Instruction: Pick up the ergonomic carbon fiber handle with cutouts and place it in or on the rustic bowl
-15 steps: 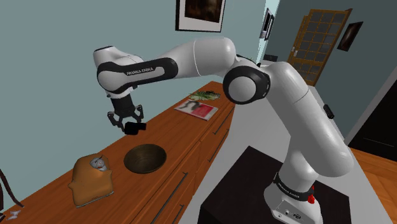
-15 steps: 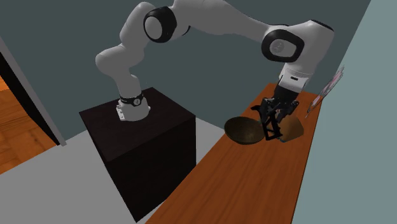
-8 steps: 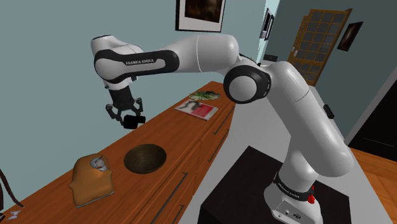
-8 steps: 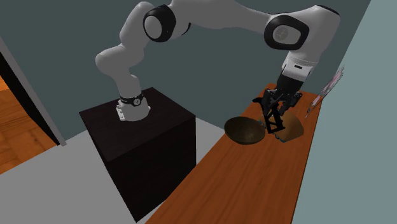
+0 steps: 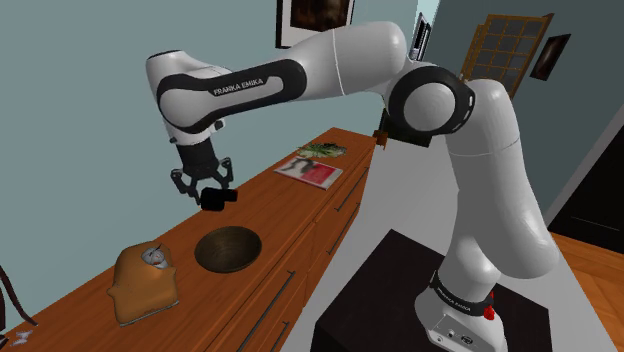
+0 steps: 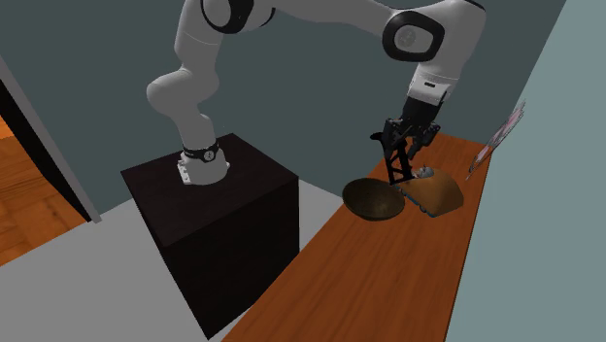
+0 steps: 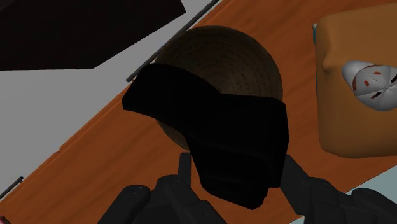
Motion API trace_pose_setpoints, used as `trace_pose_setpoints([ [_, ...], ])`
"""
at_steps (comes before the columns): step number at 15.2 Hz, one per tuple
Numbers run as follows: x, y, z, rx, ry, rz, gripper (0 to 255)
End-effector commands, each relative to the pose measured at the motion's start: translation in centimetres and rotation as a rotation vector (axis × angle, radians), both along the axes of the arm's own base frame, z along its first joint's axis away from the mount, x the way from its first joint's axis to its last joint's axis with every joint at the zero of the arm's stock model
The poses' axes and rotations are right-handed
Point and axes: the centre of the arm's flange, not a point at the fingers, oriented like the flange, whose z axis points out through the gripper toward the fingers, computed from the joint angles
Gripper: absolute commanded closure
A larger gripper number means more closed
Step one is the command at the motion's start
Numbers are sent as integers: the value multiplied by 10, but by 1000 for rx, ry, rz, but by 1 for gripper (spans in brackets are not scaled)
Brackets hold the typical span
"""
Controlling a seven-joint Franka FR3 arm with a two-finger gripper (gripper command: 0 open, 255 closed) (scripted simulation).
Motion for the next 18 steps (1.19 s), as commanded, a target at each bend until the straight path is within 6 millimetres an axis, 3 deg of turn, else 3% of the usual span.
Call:
trace_pose_setpoints([
  [1,-12,-2,-10,-1,0,-2,255],
  [13,-12,-2,-73,-1,0,-2,255],
  [18,-12,-2,-73,-1,0,-2,255],
])
